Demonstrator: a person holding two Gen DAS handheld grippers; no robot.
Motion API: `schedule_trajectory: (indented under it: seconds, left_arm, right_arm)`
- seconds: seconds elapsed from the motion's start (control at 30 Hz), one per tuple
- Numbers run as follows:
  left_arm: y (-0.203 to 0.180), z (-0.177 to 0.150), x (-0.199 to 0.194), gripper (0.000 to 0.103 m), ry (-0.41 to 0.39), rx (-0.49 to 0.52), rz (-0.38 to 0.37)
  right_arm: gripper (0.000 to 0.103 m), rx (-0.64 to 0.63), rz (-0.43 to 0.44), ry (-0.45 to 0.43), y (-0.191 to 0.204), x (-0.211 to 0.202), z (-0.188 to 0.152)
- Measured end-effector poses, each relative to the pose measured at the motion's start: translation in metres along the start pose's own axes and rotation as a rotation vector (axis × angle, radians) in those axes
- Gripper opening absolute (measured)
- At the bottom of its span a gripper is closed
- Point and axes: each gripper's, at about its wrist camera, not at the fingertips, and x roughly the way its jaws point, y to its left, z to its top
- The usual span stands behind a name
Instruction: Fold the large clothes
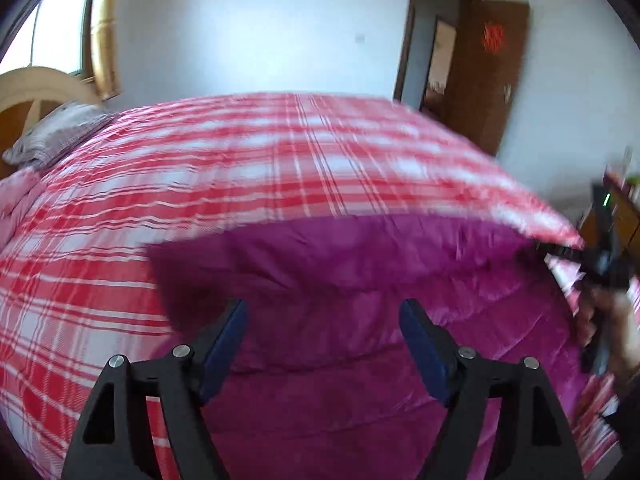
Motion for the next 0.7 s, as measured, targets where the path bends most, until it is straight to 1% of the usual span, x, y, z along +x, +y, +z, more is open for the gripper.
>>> schedule_trajectory:
  seconds: [0.03, 0.07, 0.1, 0.17, 0.2, 0.23, 0.27, 0.3, 0.37, 0.4, 0.43, 0.47, 0.5, 0.53, 0.57, 0.6, 0.63, 0.7]
  left_arm:
    - [-0.010, -0.003, 0.019, 0.078, 0.023, 0.042, 0.067]
    - [-0.013, -0.005, 0.031, 0.078, 0.028, 0.059, 0.129]
    - [-0.010, -0.009, 0.047, 0.078, 0.052, 0.047, 0.178]
    - [0.002, -0.016, 0.060, 0.078, 0.080, -0.013, 0.158]
    - [0.007, -0.018, 0.060, 0.079, 0.075, -0.038, 0.154]
    - [0.009, -0.020, 0.058, 0.079, 0.064, -0.048, 0.151]
    - [0.007, -0.021, 0.057, 0.079, 0.062, -0.042, 0.153]
    - [0.007, -0.022, 0.056, 0.079, 0.060, -0.037, 0.159]
    - [0.008, -0.020, 0.054, 0.079, 0.068, -0.046, 0.173]
    - [0.006, -0.015, 0.058, 0.079, 0.070, -0.052, 0.185]
    - [0.005, -0.010, 0.049, 0.079, 0.050, -0.058, 0.191]
    - [0.004, -0.004, 0.041, 0.079, 0.014, -0.057, 0.186]
    - [0.000, 0.002, 0.033, 0.079, -0.021, -0.046, 0.193]
    - [-0.003, 0.008, 0.028, 0.081, -0.048, -0.027, 0.211]
    - [-0.004, 0.013, 0.026, 0.083, -0.064, -0.012, 0.232]
    - [-0.003, 0.017, 0.028, 0.087, -0.066, -0.010, 0.243]
    - [0.000, 0.019, 0.033, 0.087, -0.059, -0.015, 0.254]
    - [0.010, 0.019, 0.052, 0.087, -0.014, -0.031, 0.283]
  right_arm:
    - [0.021, 0.004, -0.012, 0.010, 0.000, 0.005, 0.000]
    - [0.022, 0.013, -0.019, 0.019, -0.001, 0.006, -0.001]
    - [0.024, 0.024, -0.030, 0.023, -0.002, 0.004, -0.001]
    - [0.038, 0.043, -0.060, 0.000, 0.000, -0.007, -0.001]
    - [0.059, 0.035, -0.079, -0.018, 0.003, -0.014, -0.001]
    - [0.082, 0.018, -0.113, -0.055, 0.011, -0.025, 0.000]
    - [0.089, 0.006, -0.112, -0.099, 0.017, -0.036, -0.001]
    - [0.091, -0.008, -0.086, -0.135, 0.024, -0.046, -0.001]
    - [0.088, -0.049, -0.072, -0.146, 0.048, -0.056, -0.002]
    - [0.085, -0.074, -0.050, -0.152, 0.061, -0.059, -0.004]
    - [0.082, -0.103, -0.026, -0.150, 0.073, -0.059, -0.006]
    - [0.080, -0.178, -0.002, -0.134, 0.096, -0.055, -0.010]
    - [0.078, -0.237, -0.002, -0.120, 0.112, -0.047, -0.015]
    - [0.074, -0.266, -0.003, -0.112, 0.121, -0.039, -0.019]
    - [0.074, -0.288, -0.006, -0.102, 0.128, -0.029, -0.022]
    - [0.074, -0.283, -0.028, -0.084, 0.131, -0.014, -0.025]
    - [0.074, -0.265, -0.041, -0.060, 0.129, 0.002, -0.028]
    - [0.074, -0.252, -0.039, -0.016, 0.126, 0.026, -0.032]
